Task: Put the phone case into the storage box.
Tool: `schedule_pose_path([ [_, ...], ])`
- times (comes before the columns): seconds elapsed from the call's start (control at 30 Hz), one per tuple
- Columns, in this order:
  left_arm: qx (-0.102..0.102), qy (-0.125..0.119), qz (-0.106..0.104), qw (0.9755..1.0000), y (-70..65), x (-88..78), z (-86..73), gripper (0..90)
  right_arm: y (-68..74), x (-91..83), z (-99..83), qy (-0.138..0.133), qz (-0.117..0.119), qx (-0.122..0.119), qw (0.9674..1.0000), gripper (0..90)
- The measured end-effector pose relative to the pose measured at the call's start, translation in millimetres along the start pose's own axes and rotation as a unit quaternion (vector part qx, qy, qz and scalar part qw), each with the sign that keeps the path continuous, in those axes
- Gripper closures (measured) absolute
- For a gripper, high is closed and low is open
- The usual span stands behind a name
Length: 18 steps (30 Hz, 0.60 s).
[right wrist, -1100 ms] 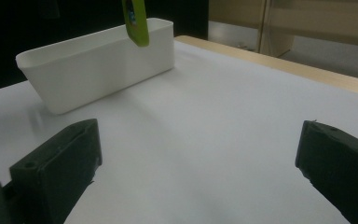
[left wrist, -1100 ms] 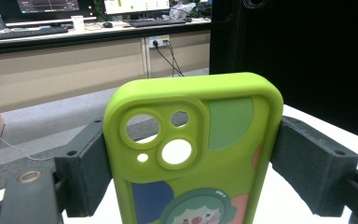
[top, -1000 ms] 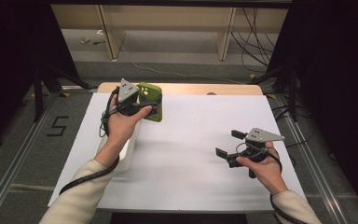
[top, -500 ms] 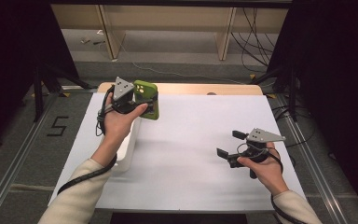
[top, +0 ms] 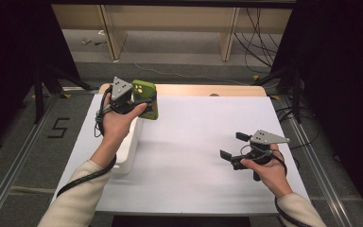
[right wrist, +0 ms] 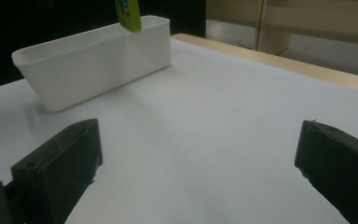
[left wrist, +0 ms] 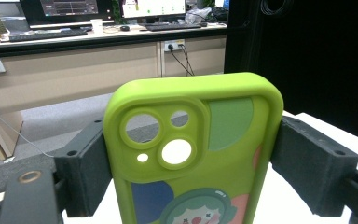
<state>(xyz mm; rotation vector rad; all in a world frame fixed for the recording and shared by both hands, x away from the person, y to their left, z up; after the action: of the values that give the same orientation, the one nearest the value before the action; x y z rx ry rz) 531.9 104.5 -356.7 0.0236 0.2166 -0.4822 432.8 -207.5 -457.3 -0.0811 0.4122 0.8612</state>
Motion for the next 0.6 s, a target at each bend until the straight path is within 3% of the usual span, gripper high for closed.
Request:
schedule_pose_path([
  [0.6,-0.005,-0.005,0.009,0.9999,8.1,-3.2,3.6,16.9,-0.1,0.0,0.1,0.000,-0.001,0.001,1.0000,1.9],
])
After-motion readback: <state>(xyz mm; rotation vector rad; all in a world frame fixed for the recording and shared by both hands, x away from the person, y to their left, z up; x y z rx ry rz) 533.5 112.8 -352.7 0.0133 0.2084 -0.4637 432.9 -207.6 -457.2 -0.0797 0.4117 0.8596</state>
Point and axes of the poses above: each handheld gripper's, and its own axes: x roughly forward along the jaws, z roughly out of its top, y roughly to its left, the point moved 8 cm from there along x, roughly forward along the jaws, and after that the axes turned 2 degrees about y, right-handed, at the moved point
